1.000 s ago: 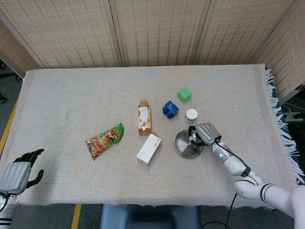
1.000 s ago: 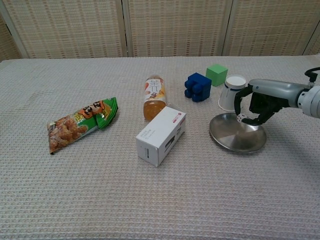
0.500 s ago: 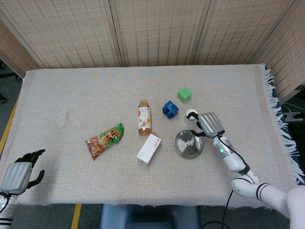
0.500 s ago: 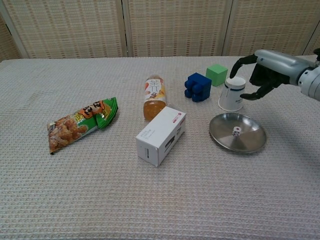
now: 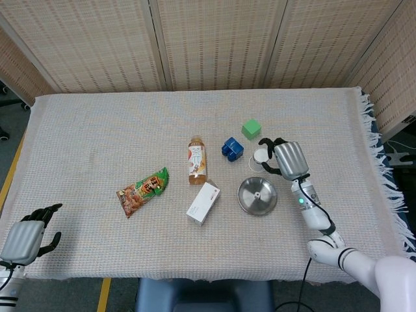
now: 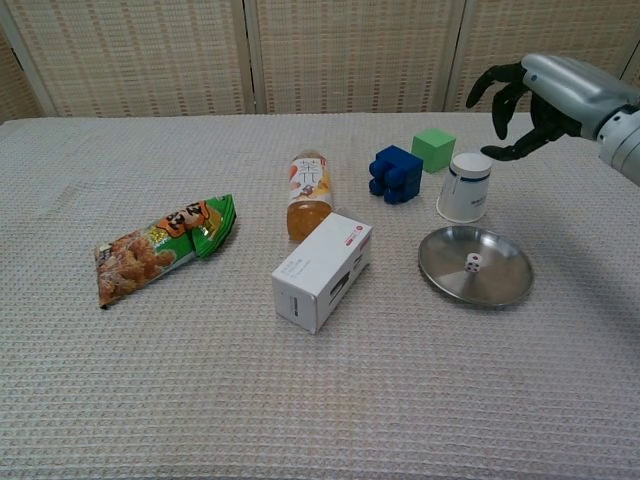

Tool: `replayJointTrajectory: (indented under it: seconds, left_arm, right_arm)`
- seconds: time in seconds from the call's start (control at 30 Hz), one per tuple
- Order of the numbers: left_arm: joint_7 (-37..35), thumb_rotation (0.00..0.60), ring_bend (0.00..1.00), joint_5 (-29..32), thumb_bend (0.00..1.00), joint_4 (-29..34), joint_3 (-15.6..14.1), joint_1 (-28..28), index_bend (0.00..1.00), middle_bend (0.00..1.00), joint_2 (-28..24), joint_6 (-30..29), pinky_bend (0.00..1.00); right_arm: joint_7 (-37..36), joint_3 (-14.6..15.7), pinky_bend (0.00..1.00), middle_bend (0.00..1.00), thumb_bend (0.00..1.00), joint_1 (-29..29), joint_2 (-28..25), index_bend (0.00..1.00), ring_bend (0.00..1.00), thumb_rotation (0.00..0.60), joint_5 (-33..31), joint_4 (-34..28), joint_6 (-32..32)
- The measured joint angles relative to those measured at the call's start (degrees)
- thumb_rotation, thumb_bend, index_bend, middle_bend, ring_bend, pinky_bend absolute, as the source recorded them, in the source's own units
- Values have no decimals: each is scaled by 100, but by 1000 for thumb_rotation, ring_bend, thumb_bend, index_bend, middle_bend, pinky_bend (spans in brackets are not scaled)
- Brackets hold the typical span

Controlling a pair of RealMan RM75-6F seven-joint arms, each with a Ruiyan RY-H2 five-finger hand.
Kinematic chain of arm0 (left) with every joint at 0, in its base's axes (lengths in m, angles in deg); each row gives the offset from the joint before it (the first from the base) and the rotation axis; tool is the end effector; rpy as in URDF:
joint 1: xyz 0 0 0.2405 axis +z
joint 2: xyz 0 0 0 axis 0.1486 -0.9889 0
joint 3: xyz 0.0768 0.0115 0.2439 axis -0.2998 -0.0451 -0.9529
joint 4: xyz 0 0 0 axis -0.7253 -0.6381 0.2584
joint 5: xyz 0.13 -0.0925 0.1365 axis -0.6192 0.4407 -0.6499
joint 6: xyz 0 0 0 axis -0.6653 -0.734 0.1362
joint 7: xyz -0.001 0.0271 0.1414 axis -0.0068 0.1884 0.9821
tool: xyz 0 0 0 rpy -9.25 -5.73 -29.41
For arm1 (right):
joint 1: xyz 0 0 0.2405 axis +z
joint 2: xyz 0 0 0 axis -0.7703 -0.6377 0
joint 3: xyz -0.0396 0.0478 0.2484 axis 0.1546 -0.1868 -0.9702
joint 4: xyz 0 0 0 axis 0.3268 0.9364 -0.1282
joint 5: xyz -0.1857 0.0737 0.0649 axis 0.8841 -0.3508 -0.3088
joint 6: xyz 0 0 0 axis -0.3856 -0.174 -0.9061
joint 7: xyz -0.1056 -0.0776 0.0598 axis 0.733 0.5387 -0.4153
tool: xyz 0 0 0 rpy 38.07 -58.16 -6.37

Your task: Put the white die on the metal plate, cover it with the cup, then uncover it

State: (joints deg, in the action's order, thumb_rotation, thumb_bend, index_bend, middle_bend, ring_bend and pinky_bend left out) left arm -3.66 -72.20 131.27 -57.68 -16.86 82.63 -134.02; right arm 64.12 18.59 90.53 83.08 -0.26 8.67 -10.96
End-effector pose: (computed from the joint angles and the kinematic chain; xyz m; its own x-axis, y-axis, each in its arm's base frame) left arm -0.3161 0.1900 0.1344 0.4918 0.1506 0.8576 0.8684 -0.0130 -0.4957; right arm -0.2115 -0.4013 0.0250 0.3049 0.0306 0.9519 -0.9041 -0.3049 0.2994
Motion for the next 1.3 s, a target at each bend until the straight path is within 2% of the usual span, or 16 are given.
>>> replayJointTrajectory:
  seconds: [0.07,0.17,0.3,0.67,0.87,1.03,1.3]
  left_arm:
    - [-15,600,226,-2,400,-1,-1,4,165,232,-2,-7,382]
    - [-20,600,226,34,399,-15,6,2,165,231,1,12,382]
    - [-14,600,227,69,400,-23,12,-14,165,232,8,55,383]
    - [6,600,227,57,400,-21,1,-21,165,232,15,59,383]
    - [-1,600,227,60,400,-26,0,-27,165,231,15,72,383]
    - [-3,600,227,46,400,-22,-4,-25,165,232,12,58,383]
    - [-2,600,227,51,400,-21,-5,-23,165,231,13,57,383]
  right_arm:
    - [-68,-3,277,412,123,16,20,347,187,600,-31,29,123]
    - [-169,-23,242,388,122,64,85,340,155,600,-106,190,310]
    - [-337,-56,238,384,121,149,211,338,154,600,-208,503,561]
    - [-1084,26,238,282,120,381,664,290,107,600,-205,1589,1052]
    - [-1370,162,239,275,120,406,755,283,107,600,-65,1734,1083]
    - [-1395,194,284,274,119,406,792,302,120,600,-38,1818,1067]
    - [-1250,180,492,380,119,403,867,395,298,600,-80,1958,1058]
